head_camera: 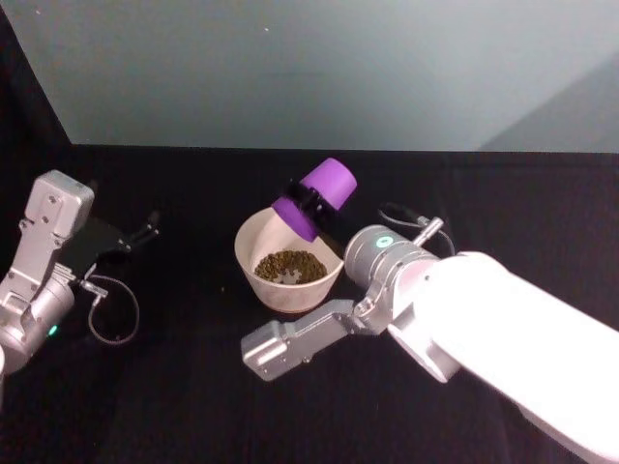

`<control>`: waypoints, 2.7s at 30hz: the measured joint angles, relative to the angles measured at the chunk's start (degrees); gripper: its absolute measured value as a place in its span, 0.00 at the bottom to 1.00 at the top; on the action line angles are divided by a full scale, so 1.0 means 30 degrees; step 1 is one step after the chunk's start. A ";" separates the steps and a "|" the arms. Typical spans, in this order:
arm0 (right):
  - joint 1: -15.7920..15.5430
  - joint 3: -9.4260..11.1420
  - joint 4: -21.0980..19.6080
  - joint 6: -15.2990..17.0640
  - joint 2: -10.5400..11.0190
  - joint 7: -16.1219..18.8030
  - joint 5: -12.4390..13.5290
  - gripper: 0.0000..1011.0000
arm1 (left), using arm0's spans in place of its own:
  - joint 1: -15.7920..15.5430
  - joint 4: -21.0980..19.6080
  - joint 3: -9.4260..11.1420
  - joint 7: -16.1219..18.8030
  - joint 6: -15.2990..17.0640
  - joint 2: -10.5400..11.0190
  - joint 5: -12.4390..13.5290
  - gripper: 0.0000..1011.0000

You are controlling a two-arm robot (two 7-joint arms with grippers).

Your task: Pick up the cup and pour the mung beans from the cup into the bowl.

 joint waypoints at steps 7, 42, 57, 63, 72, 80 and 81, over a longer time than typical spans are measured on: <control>-0.1397 0.2841 -0.1130 0.0746 0.0067 -0.1841 0.3408 0.72 | 0.0000 0.0000 -0.0001 -0.0001 0.0000 0.0001 0.0000 0.99; -0.7898 1.3869 -0.0673 -0.2552 -0.2852 -0.4464 2.4166 0.72 | 0.0000 0.0000 0.0000 0.0000 -0.0001 0.0000 0.0001 0.99; -0.7802 1.3648 -0.0906 -0.2426 -0.2521 -0.4785 2.3621 0.72 | 0.0000 0.0000 0.0000 -0.0001 0.0000 0.0001 0.0000 0.99; -0.7761 1.3602 -0.0764 -0.2383 -0.2241 -0.5003 2.3945 0.72 | -0.0001 0.0000 0.0000 -0.0001 0.0000 0.0001 0.0000 0.99; -0.7783 1.4535 0.1304 -0.3618 -0.2483 -0.3803 2.7443 0.72 | -0.0001 0.0000 0.0000 -0.0001 -0.0001 0.0002 0.0000 0.99; -0.7749 1.4740 0.3784 -0.4848 -0.2591 -0.2296 3.0036 0.72 | -0.0001 0.0000 0.0000 -0.0001 -0.0001 0.0001 0.0001 0.99; -0.7746 1.4673 0.4111 -0.5009 -0.2607 -0.2158 3.0232 0.72 | 0.0001 0.0000 0.0001 -0.0001 0.0000 0.0001 0.0000 0.99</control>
